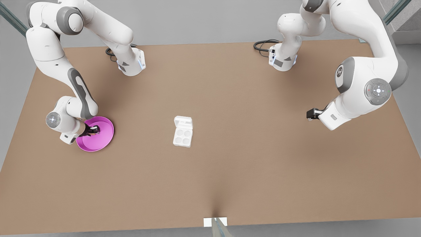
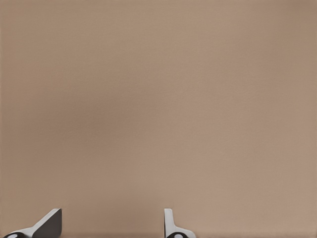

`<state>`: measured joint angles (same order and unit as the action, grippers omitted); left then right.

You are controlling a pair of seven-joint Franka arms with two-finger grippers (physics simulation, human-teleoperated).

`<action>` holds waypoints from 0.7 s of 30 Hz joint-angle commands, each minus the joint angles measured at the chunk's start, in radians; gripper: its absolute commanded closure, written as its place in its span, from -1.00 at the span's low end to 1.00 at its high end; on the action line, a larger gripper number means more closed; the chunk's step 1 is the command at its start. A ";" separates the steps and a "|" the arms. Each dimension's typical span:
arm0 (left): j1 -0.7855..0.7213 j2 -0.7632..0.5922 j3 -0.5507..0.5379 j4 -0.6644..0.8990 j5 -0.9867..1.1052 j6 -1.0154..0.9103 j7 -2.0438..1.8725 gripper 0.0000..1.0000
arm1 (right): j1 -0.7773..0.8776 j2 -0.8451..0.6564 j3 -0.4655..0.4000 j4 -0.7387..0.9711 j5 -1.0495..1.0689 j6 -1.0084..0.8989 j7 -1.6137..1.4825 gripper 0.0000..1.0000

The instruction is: Pack egg into the box and close the box lid

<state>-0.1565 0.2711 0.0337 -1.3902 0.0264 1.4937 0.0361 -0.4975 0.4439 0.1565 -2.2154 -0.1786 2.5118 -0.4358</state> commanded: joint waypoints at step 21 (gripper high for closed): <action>-0.002 -0.001 0.000 0.000 0.001 0.000 -0.001 -1.00 | 0.002 -0.045 0.319 0.169 -0.001 -0.143 0.275 0.08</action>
<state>-0.1581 0.2711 0.0335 -1.3902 0.0266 1.4945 0.0356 -0.4968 0.4004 0.4495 -2.0576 -0.1679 2.4344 -0.4152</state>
